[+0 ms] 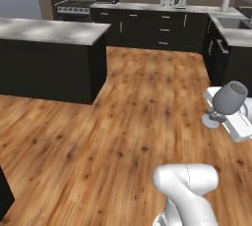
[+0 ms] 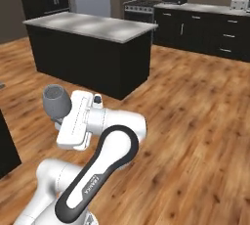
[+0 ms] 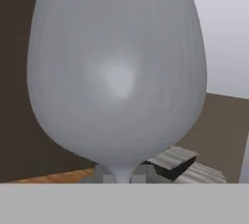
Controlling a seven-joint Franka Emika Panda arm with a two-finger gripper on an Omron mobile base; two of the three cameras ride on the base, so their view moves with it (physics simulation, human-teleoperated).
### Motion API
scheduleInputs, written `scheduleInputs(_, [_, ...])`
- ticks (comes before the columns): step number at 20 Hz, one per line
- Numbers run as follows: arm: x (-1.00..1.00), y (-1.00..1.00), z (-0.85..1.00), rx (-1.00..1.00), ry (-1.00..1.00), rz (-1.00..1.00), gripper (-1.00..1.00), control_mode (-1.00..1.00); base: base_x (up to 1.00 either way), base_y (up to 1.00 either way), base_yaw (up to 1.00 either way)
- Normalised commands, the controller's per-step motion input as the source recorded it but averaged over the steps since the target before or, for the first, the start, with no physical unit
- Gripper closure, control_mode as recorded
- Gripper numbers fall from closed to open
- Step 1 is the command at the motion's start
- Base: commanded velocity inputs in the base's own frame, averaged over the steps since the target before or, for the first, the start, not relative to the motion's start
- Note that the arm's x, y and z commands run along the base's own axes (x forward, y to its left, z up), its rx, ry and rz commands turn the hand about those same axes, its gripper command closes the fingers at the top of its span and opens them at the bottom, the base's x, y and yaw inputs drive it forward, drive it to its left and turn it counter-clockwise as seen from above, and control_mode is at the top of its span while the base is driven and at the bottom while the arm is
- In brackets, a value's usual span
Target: Retrieve the wine glasses from the counter and place one next to each plate.
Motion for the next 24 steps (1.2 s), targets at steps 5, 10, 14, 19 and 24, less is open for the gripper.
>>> scheduleInputs(5, [0.0,0.0,0.0,0.0,0.0,0.0,1.0,1.0,-1.0,0.9,-0.41])
scheduleInputs(10, [0.0,0.0,0.0,0.0,0.0,0.0,1.0,1.0,-1.0,0.87,-0.24])
scheduleInputs(14, [0.0,0.0,0.0,0.0,0.0,0.0,1.0,1.0,-1.0,0.74,-0.19])
scheduleInputs(19, [0.0,0.0,0.0,0.0,0.0,0.0,1.0,1.0,-1.0,0.58,-0.2])
scheduleInputs(24, [0.0,0.0,0.0,0.0,0.0,0.0,1.0,1.0,-1.0,0.71,-0.24])
